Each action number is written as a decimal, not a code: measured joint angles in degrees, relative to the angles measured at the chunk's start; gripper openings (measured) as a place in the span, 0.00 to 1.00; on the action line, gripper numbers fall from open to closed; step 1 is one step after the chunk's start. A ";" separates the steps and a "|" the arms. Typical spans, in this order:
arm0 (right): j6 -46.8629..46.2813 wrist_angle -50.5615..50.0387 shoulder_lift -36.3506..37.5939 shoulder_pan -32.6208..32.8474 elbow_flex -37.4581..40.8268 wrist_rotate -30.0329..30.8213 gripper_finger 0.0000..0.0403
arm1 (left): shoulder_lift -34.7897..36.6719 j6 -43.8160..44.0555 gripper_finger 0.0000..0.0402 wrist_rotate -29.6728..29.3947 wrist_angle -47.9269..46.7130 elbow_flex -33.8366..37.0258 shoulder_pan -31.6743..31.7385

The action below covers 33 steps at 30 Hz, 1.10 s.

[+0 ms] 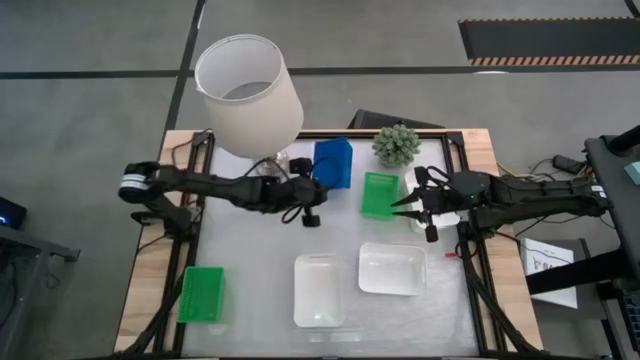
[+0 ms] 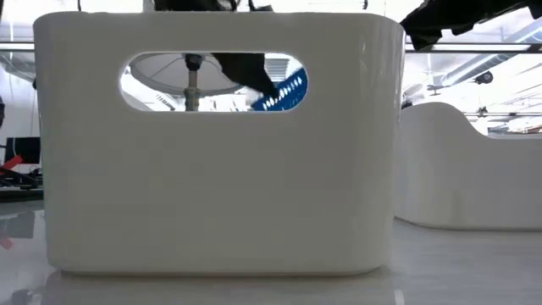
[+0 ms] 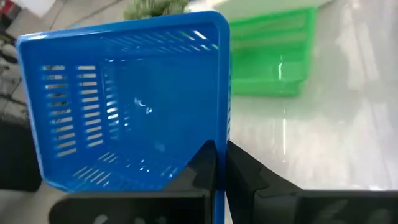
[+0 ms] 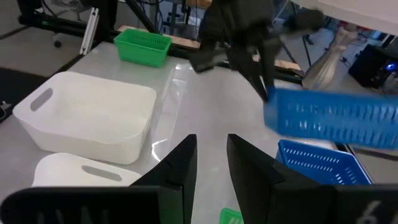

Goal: Stack baskets by color
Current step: Stack the bottom blue bin on the stacked blue bins

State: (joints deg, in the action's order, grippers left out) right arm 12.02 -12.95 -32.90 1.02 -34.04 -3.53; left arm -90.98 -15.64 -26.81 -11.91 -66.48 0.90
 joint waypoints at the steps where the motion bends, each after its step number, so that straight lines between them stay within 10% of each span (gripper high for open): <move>1: -0.01 0.00 0.11 0.00 0.06 0.00 0.20 | -0.88 0.00 0.00 0.04 0.57 0.00 0.64; 33: 0.01 -0.02 0.12 0.00 0.37 0.09 0.20 | -8.31 0.17 0.14 1.25 6.03 0.11 8.00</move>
State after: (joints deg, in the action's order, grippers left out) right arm 12.03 -12.97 -32.77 1.02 -33.67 -3.44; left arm -99.29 -15.46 -25.56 -5.89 -66.37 8.91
